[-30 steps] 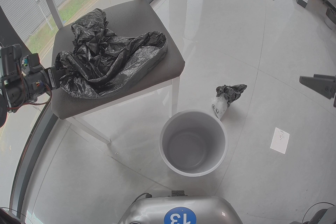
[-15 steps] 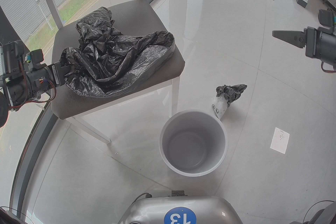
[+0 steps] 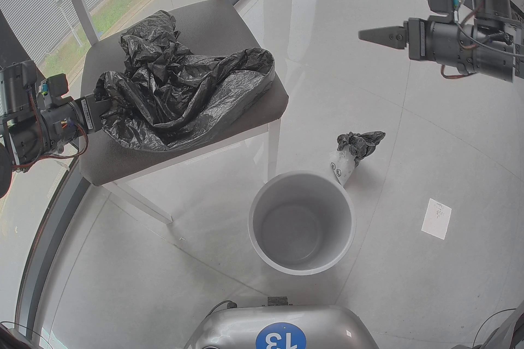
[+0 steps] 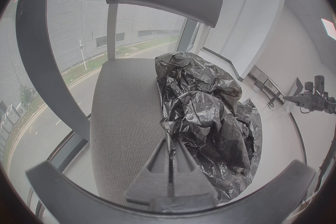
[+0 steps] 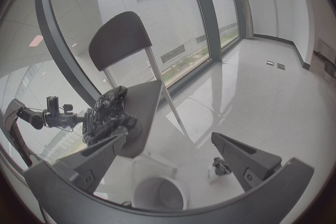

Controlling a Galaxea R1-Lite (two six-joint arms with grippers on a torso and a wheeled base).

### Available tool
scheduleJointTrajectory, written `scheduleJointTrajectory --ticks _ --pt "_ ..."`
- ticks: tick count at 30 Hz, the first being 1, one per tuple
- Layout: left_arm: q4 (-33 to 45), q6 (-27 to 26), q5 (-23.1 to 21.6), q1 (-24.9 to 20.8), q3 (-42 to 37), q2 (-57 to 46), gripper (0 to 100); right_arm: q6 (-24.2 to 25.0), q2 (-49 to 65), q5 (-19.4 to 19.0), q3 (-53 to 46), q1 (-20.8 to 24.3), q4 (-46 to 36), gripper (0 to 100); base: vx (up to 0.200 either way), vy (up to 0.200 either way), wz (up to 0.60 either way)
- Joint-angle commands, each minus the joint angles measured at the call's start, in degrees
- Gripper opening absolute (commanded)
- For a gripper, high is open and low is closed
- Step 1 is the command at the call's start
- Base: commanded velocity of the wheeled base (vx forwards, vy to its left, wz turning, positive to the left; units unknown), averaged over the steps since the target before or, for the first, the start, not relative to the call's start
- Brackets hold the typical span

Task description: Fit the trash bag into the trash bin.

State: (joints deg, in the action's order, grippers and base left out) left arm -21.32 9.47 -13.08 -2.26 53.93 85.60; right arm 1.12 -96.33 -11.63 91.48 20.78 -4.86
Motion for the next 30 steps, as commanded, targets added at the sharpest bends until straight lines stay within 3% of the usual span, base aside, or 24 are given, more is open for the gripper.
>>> scheduleJointTrajectory --ticks 1,13,30 --pt "0.0 0.1 0.1 -0.3 -0.2 -0.6 0 0.4 -11.8 -1.7 12.3 3.2 0.2 100 0.0 0.0 0.0" --pt "0.0 0.1 0.0 -0.5 -0.7 -1.5 0 2.7 -20.7 -1.3 21.8 10.3 0.5 100 0.0 0.0 0.0" --pt "0.1 0.2 -0.2 -1.9 -0.8 -3.1 0 2.6 -27.9 -1.3 23.1 10.4 0.6 100 0.0 0.0 0.0"
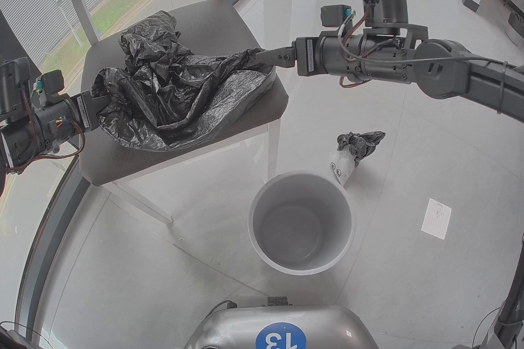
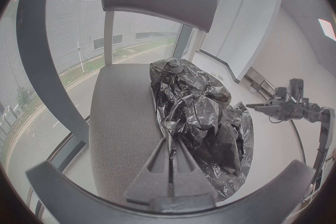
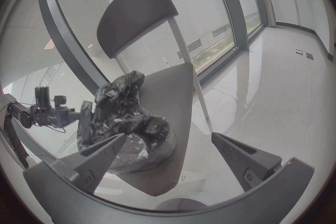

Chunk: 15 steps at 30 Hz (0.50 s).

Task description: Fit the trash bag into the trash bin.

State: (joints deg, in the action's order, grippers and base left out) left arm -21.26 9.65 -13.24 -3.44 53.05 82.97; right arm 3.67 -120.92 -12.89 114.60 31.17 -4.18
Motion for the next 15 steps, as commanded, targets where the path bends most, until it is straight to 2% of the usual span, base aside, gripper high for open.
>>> scheduleJointTrajectory --ticks 1,8,15 --pt "-0.1 0.0 0.0 -0.9 0.0 -0.5 0 0.0 -4.1 0.0 0.0 0.0 -0.1 100 0.0 0.0 0.0" --pt "-0.1 0.1 0.1 -1.7 0.0 -1.2 0 -0.4 -8.4 0.0 0.0 0.0 -0.1 100 0.0 0.0 0.0" --pt "-0.1 0.0 0.0 -1.7 0.6 -1.3 0 -0.9 -6.1 0.0 0.0 0.2 -4.0 100 0.0 0.0 0.0"
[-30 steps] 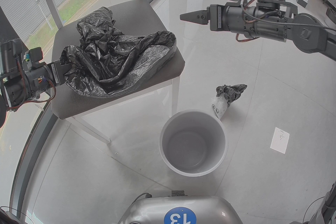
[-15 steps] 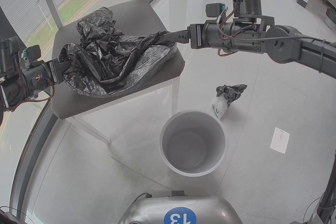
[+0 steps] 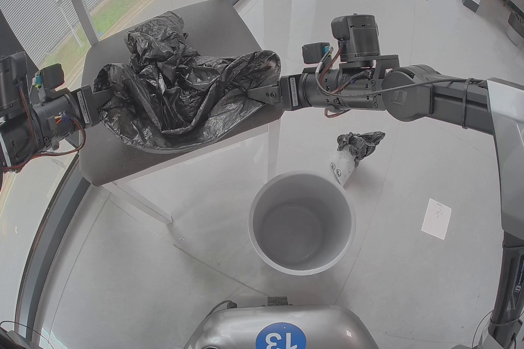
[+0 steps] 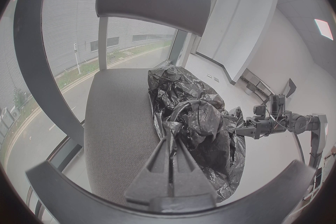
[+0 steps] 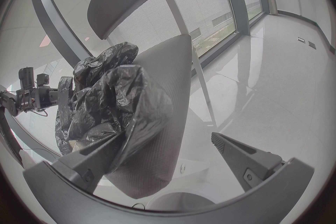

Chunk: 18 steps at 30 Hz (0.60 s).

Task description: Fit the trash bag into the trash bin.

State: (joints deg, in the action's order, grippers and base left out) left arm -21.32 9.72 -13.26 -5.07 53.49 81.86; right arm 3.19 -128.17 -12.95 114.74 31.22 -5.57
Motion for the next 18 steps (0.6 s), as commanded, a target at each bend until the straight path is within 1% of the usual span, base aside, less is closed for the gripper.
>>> scheduleJointTrajectory --ticks 1,7,18 --pt "0.0 0.0 0.0 0.0 0.0 -0.3 0 -0.6 2.3 0.0 -0.1 0.1 -3.4 100 0.0 0.0 0.0" --pt "0.0 0.0 0.1 -0.9 -0.4 -1.0 0 -0.8 5.1 0.0 -0.1 -0.4 -4.2 100 0.0 0.0 0.0" --pt "0.0 0.0 0.1 -1.3 -0.1 -1.4 0 -1.3 4.9 0.0 -0.1 -0.1 -4.1 100 0.0 0.0 0.0"
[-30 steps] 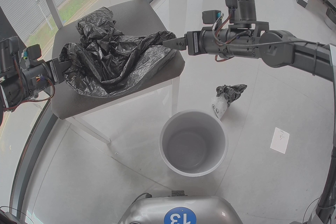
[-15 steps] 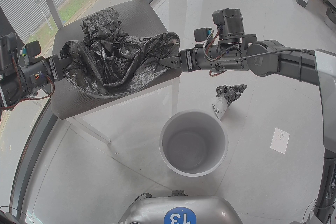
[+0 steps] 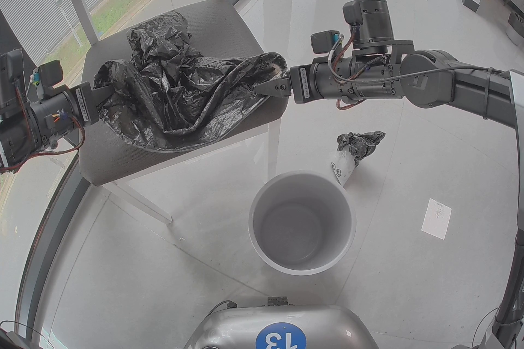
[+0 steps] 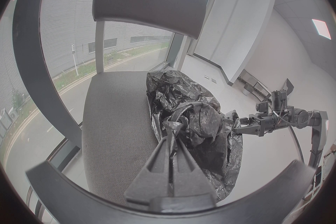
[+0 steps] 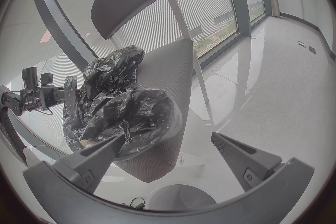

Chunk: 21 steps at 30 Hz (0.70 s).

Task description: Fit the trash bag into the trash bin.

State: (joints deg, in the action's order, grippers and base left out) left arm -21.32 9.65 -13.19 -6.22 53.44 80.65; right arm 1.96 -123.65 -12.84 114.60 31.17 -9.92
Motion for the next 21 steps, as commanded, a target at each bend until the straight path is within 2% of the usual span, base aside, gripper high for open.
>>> scheduleJointTrajectory --ticks 1,10,17,18,21 --pt "0.0 0.0 0.0 -0.1 0.0 -0.3 0 0.0 0.4 -0.1 0.0 -0.1 0.3 100 0.0 0.0 0.0" --pt "0.0 0.1 -0.1 -0.5 -0.3 -0.4 0 0.1 -0.1 -0.1 0.0 -0.4 0.4 100 0.0 0.0 0.0" --pt "0.0 2.3 0.0 -0.8 -0.1 -1.1 0 -0.2 -2.1 -0.1 0.0 -0.8 0.9 100 0.0 0.0 0.0" --pt "0.0 2.3 0.0 -0.8 -0.1 -1.1 0 -0.2 -2.5 -0.1 0.0 -0.8 1.0 0 0.0 0.0 0.0" --pt "0.0 2.3 0.0 -0.8 0.1 -1.1 0 -0.1 -3.0 -0.1 0.0 -0.9 1.1 0 0.0 0.0 0.0"
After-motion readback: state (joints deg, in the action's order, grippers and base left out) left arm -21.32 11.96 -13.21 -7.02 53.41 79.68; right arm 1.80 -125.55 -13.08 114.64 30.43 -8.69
